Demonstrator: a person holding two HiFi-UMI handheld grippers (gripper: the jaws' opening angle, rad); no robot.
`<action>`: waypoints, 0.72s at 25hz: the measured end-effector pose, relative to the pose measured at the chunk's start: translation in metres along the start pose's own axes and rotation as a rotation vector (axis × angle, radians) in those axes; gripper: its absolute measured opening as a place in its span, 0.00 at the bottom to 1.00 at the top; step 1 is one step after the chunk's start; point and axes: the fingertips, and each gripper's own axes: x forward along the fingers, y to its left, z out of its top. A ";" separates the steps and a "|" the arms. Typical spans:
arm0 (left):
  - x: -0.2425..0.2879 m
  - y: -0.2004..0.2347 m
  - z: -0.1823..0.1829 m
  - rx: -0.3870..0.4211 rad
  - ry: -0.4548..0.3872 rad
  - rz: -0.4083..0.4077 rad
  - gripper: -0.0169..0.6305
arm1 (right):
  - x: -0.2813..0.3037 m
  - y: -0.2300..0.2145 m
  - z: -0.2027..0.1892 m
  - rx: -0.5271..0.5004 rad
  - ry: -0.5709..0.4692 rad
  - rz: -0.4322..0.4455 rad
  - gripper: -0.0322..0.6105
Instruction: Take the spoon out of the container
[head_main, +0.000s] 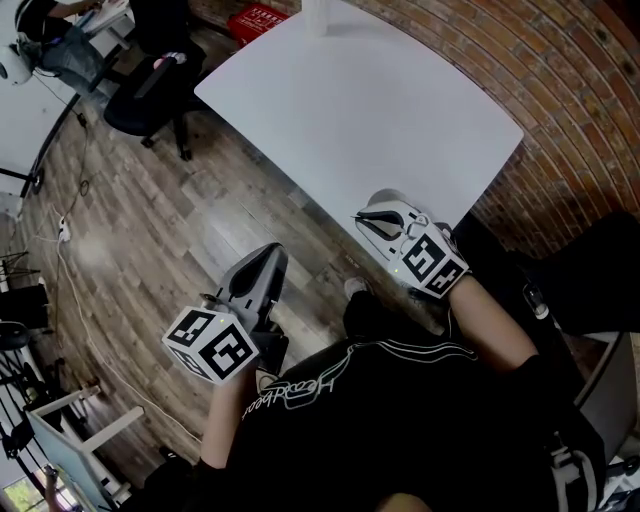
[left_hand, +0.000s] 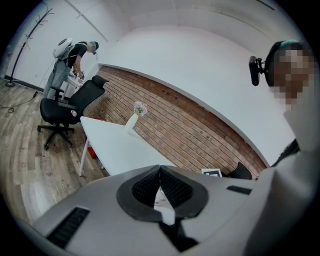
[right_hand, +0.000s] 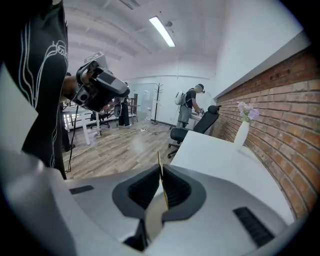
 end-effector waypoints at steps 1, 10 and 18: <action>0.000 -0.001 -0.001 0.000 0.001 -0.001 0.03 | -0.001 -0.001 0.001 0.005 -0.003 -0.007 0.06; -0.006 -0.005 -0.005 0.006 0.006 0.001 0.03 | -0.006 -0.006 0.002 -0.002 -0.004 -0.042 0.05; -0.012 -0.012 -0.011 0.018 0.012 0.000 0.03 | -0.016 -0.009 0.011 0.010 -0.030 -0.069 0.05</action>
